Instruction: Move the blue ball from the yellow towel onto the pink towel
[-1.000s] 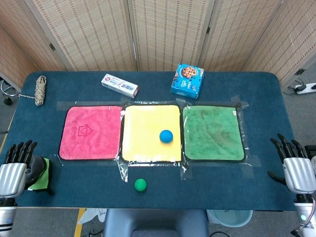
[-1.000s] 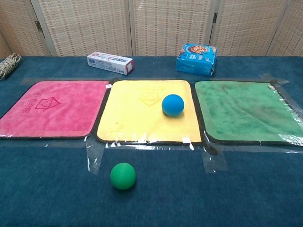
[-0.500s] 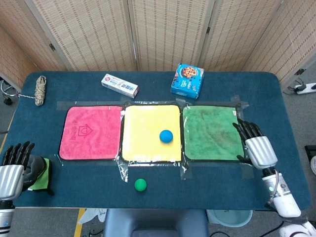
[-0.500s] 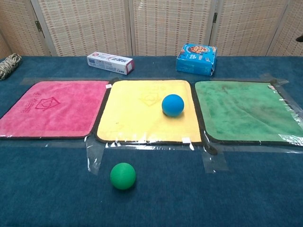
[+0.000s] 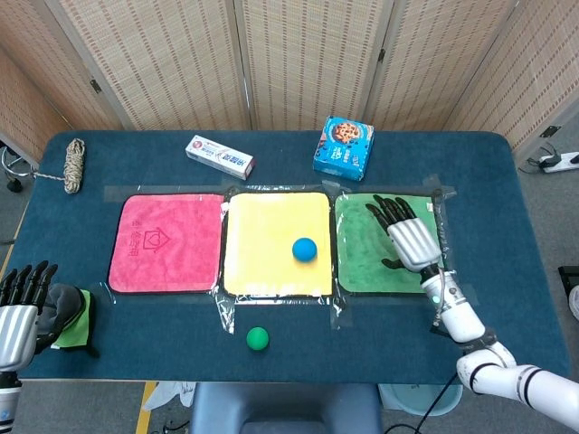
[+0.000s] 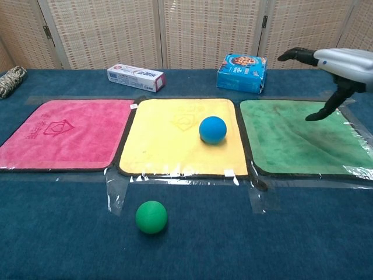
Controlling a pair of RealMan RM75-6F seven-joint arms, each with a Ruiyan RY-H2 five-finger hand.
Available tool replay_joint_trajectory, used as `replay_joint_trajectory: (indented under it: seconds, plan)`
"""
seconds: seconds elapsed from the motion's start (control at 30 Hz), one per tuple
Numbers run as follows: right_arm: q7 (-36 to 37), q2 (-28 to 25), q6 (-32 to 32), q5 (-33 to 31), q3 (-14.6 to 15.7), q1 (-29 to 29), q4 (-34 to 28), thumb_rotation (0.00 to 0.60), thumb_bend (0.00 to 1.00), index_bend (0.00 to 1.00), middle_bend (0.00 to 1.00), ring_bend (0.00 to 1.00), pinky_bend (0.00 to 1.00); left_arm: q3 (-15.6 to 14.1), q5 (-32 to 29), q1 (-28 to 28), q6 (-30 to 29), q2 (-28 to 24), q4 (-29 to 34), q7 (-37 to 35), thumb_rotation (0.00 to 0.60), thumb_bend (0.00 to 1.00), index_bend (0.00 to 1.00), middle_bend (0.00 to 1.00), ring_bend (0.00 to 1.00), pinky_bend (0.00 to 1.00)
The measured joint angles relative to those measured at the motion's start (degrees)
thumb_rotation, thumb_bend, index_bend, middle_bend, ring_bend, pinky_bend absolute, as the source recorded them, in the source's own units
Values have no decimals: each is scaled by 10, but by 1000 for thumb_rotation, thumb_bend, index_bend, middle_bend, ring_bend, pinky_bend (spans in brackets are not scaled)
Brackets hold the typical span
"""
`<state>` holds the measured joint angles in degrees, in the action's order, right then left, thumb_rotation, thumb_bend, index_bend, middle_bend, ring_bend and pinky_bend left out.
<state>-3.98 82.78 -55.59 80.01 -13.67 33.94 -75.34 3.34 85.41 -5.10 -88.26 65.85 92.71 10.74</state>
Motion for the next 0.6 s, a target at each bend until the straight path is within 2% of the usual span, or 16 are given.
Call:
replay_joint_trajectory:
  seconds: [0.27,0.6]
  plan:
    - [21,71,23,-1,-8,54,89,600,85,0,0,0,0,0,-2,2,1,-1,-2,-1,600,431,65,82,41,0]
    - [69,146,57,22,5,122,203,600,84,0,0,0,0,0,-7,3,4,0,-6,-2,600,432,65,82,40,0]
